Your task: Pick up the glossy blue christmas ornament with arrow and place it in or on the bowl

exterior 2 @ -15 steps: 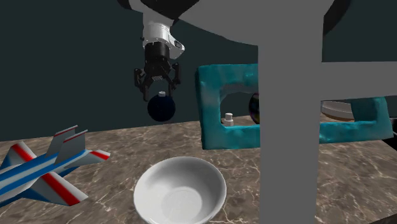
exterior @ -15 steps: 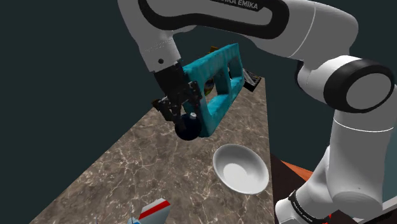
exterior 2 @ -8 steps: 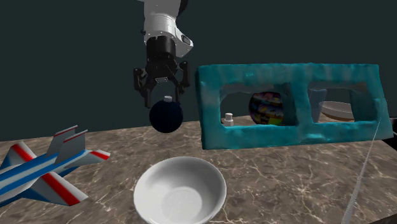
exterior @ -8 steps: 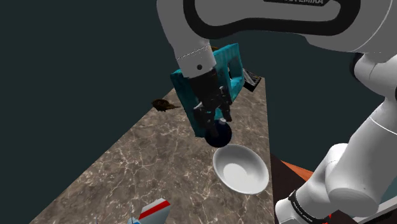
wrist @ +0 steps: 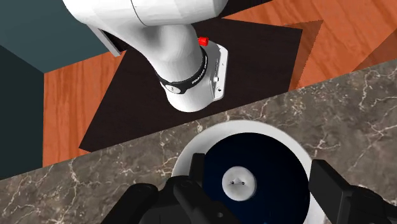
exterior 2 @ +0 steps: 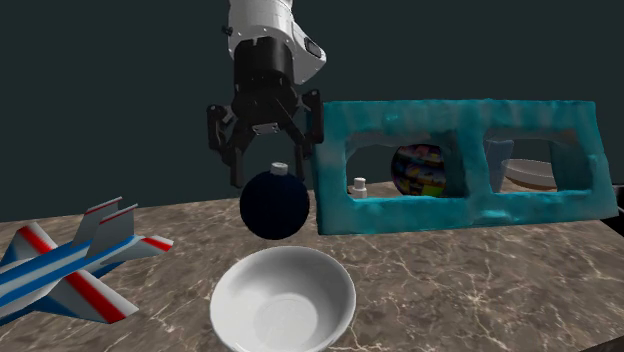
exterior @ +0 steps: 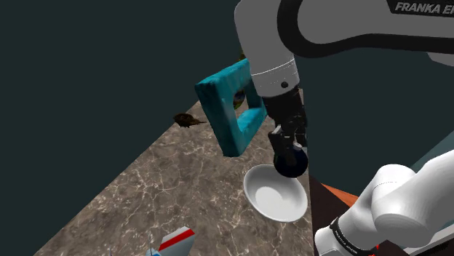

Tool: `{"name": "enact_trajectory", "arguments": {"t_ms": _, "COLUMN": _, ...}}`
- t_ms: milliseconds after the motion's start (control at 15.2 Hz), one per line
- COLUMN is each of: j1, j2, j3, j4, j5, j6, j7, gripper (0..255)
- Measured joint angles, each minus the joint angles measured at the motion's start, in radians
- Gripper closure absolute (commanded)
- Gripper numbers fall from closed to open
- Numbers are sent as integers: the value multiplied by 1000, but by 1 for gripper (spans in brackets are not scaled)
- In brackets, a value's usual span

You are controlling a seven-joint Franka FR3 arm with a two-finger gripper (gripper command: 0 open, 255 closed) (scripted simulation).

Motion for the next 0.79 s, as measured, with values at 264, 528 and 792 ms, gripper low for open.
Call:
{"name": "enact_trajectory", "arguments": {"t_ms": 264, "j1": 1, "j2": -43, "j3": -7, "j4": -83, "j5": 3, "j6": 40, "j7": -21, "gripper": 255}}
{"name": "enact_trajectory", "arguments": {"t_ms": 528, "j1": 3, "j2": -45, "j3": -3, "j4": -136, "j5": 4, "j6": 91, "j7": -26, "gripper": 255}}
{"name": "enact_trajectory", "arguments": {"t_ms": 792, "j1": 3, "j2": -43, "j3": 1, "j4": -190, "j5": 3, "j6": 146, "j7": -32, "gripper": 255}}
